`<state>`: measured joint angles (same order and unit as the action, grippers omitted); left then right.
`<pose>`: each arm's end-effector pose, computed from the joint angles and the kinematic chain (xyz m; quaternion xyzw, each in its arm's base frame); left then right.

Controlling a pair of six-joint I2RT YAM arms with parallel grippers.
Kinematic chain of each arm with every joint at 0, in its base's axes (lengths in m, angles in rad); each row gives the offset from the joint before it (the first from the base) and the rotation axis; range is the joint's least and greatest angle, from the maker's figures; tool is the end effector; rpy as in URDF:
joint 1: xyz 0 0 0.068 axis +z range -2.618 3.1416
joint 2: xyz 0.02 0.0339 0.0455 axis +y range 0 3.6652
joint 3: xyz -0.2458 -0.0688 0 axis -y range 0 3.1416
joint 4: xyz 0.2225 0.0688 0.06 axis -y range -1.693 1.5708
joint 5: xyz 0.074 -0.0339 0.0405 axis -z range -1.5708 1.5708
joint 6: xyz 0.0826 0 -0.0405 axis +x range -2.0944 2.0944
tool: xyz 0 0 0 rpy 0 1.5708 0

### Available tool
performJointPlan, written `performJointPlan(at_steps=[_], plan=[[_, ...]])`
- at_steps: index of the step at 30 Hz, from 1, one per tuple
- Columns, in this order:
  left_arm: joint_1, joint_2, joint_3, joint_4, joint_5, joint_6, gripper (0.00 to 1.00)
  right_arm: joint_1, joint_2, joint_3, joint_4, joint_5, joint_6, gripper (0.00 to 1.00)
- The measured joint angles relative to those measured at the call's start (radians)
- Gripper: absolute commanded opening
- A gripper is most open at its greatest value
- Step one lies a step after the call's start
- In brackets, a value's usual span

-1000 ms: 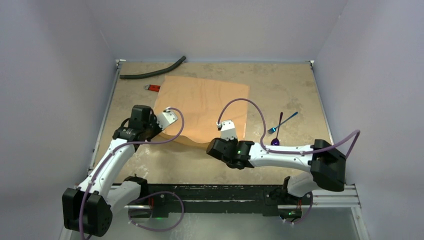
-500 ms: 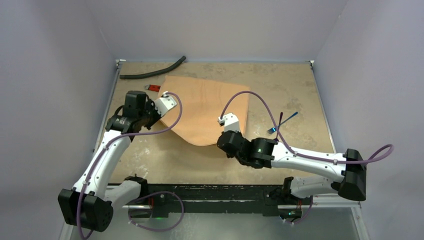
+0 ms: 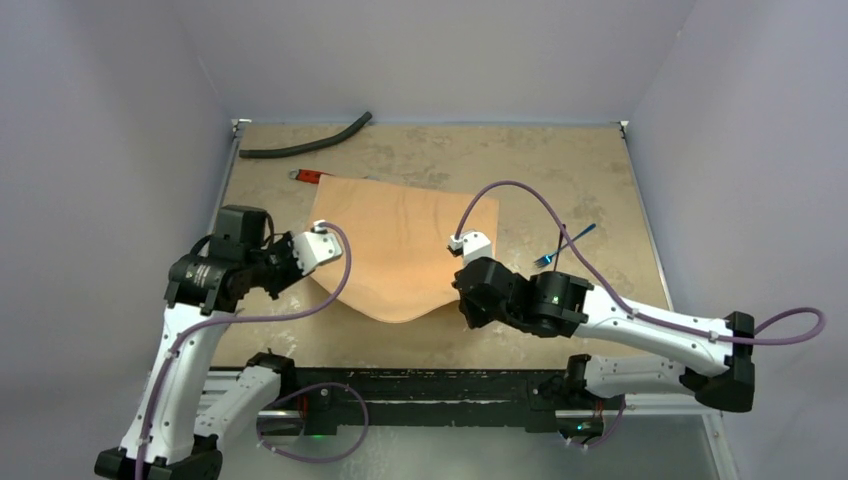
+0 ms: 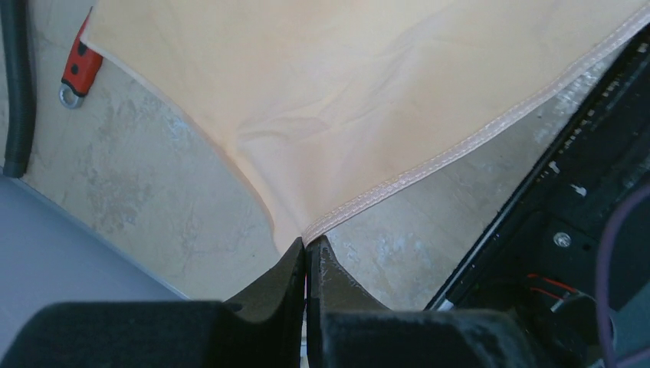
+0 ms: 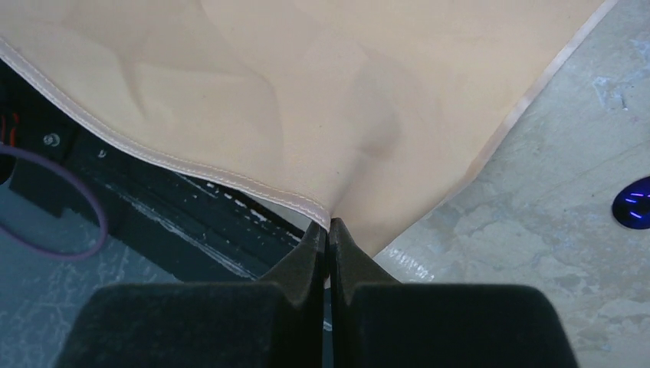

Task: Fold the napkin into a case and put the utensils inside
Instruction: Fold and flatten the napkin at the center of the board.

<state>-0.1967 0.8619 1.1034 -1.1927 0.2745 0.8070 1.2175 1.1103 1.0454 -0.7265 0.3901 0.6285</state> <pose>0.1435 -0.0514 0.2866 0.4904 0.8070 -0.0336 0.3272 0.1133 0.2166 0.2722 -0.1929 0.8898 0.1890 0.3679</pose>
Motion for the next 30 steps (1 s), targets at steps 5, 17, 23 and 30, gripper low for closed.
performJointPlan(at_steps=[5, 17, 23, 30], plan=[[0.0, -0.011, 0.084, -0.138, 0.059, 0.05, 0.0, 0.002, -0.024, 0.002, -0.028, -0.053, 0.005, 0.0], [0.0, 0.155, -0.012, 0.175, -0.087, -0.082, 0.0, -0.196, 0.167, 0.097, 0.045, 0.096, -0.098, 0.0], [0.0, 0.334, -0.048, 0.466, -0.216, -0.107, 0.0, -0.372, 0.296, 0.099, 0.203, 0.126, -0.243, 0.0], [0.0, 0.582, -0.029, 0.689, -0.325, -0.106, 0.0, -0.423, 0.472, 0.153, 0.354, 0.14, -0.377, 0.0]])
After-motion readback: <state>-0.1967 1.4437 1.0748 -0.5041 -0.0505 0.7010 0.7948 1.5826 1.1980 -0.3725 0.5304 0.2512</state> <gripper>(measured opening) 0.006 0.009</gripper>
